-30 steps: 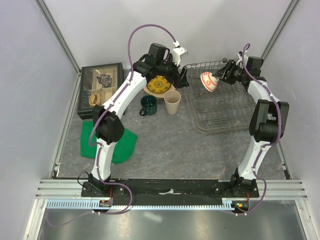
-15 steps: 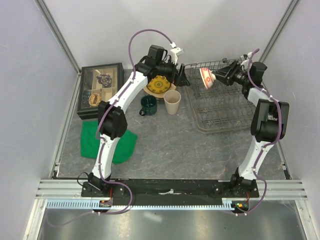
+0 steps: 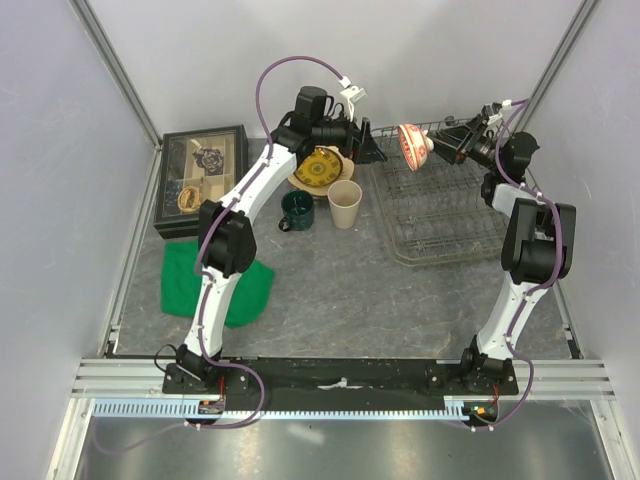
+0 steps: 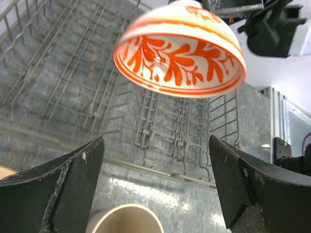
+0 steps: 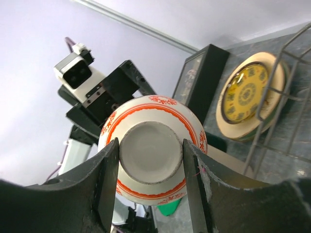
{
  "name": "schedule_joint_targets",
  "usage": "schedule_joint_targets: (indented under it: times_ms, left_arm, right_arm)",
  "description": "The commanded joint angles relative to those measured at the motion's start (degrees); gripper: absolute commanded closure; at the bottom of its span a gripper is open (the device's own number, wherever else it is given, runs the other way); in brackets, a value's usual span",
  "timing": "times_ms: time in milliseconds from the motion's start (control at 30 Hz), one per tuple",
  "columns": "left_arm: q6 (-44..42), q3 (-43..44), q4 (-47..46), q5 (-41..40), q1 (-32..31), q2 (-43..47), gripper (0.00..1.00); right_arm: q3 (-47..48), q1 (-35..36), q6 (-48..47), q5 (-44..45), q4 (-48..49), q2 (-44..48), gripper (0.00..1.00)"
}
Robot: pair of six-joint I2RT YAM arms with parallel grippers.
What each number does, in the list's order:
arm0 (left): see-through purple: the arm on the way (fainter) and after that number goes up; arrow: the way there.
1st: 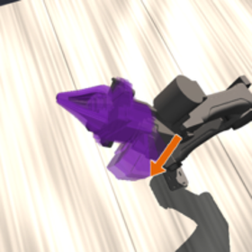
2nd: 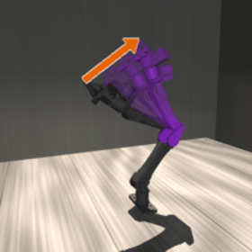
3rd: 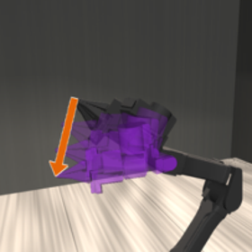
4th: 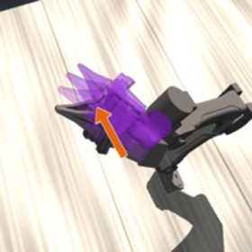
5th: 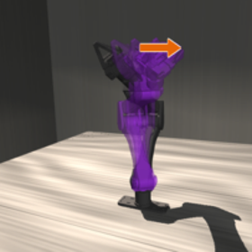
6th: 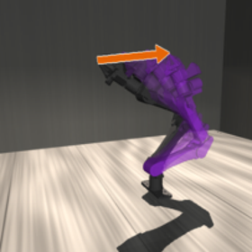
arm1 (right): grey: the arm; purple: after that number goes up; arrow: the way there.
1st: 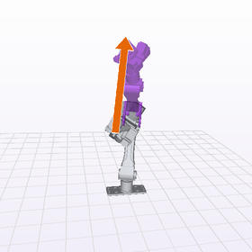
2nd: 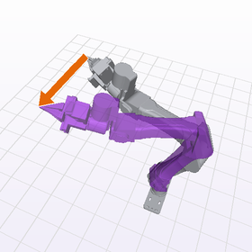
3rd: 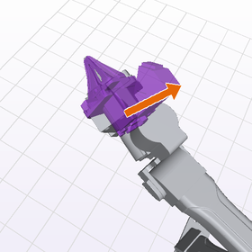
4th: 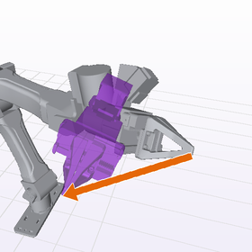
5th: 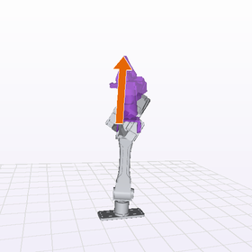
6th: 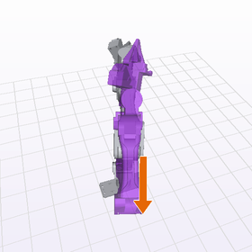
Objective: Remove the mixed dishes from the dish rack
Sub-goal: Pick up the bowl from the dish rack, then place the bowl at the center of the board.
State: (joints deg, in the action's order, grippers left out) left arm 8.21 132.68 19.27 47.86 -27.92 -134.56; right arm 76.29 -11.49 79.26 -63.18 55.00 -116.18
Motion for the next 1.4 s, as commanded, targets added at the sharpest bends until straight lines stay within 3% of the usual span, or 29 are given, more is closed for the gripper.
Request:
schedule_joint_targets:
  times_ms: [0, 133, 433, 800, 1367]
  left_arm:
    - [6.37, 0.03, -9.50, 3.73, 0.24, -1.23, 0.06]
    - [9.63, -1.19, -15.38, 4.09, 0.15, -2.02, 0.09]
    - [12.09, 1.08, -21.81, 2.33, -1.78, -5.09, 0.11]
    - [15.79, 6.44, -27.53, -2.75, -4.59, -8.08, 0.14]
    - [17.02, 9.61, -28.40, -4.00, -6.79, -9.49, 0.43]
  right_arm:
    - [-0.62, -0.12, 9.32, -1.16, 13.98, 1.22, 1.00]
    - [-1.50, 0.06, 14.23, -0.90, 20.12, 0.78, 1.00]
    - [-1.94, 0.15, 17.85, -0.98, 24.36, 0.17, 1.00]
    - [-3.25, 1.02, 16.72, -0.81, 24.10, -1.15, 1.00]
    - [-4.57, 1.99, 17.06, -1.25, 25.50, -2.56, 1.00]
